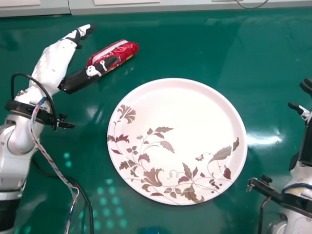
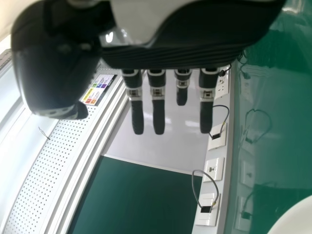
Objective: Pick up biscuit and place it in the plate
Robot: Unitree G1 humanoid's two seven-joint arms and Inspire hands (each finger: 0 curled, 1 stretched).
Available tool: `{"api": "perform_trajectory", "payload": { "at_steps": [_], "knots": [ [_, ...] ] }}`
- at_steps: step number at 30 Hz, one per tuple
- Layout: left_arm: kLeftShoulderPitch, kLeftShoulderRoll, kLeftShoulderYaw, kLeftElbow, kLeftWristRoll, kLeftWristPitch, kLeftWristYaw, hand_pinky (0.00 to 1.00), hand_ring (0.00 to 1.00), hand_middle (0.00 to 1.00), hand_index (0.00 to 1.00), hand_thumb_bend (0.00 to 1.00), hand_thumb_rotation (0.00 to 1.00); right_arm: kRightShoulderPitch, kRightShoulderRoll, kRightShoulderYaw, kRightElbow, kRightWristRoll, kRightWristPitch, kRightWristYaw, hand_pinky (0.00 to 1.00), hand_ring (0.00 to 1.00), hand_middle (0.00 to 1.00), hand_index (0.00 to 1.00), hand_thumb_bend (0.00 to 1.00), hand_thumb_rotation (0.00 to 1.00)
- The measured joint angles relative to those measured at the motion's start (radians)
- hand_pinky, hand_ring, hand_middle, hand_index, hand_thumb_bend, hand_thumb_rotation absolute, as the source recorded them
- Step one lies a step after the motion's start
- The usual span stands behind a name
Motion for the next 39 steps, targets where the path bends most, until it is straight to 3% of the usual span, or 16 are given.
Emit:
{"api": "perform_trajectory", "payload": {
  "at_steps": [9, 13, 18, 22, 30, 39],
  "knots": [
    [-0.201, 0.083, -0.108, 0.202, 0.083, 0.080, -0.116, 0.77, 0.87, 0.89, 0.88, 1.00, 0.49, -0.007, -0.005, -0.003, -0.002, 0.004, 0.002, 0.002, 0.68, 0.79, 0.80, 0.78, 0.63, 0.39],
    [-0.267, 0.097, -0.154, 0.296, 0.120, 0.077, -0.116, 0.77, 0.85, 0.88, 0.87, 1.00, 0.50, -0.007, -0.004, -0.005, -0.004, 0.014, 0.002, 0.003, 0.69, 0.79, 0.80, 0.78, 0.63, 0.40],
    [-0.341, 0.105, -0.212, 0.409, 0.173, 0.061, -0.103, 0.68, 0.79, 0.82, 0.80, 1.00, 0.47, -0.006, -0.004, -0.008, -0.011, 0.023, 0.003, 0.009, 0.68, 0.79, 0.80, 0.79, 0.62, 0.39],
    [-0.395, 0.128, -0.244, 0.497, 0.193, 0.015, -0.082, 0.70, 0.80, 0.82, 0.80, 1.00, 0.47, -0.005, -0.005, -0.010, -0.015, 0.023, 0.003, 0.010, 0.69, 0.79, 0.80, 0.79, 0.62, 0.39],
    [-0.473, 0.160, -0.307, 0.580, 0.225, -0.006, -0.114, 0.77, 0.84, 0.85, 0.83, 1.00, 0.46, 0.001, -0.002, -0.015, -0.015, 0.033, 0.000, 0.012, 0.68, 0.78, 0.79, 0.78, 0.63, 0.38],
    [-0.529, 0.168, -0.363, 0.621, 0.276, -0.012, -0.122, 0.69, 0.80, 0.83, 0.82, 1.00, 0.51, 0.016, 0.004, -0.015, -0.021, 0.032, -0.001, 0.012, 0.66, 0.77, 0.79, 0.78, 0.62, 0.36]
  ]
}}
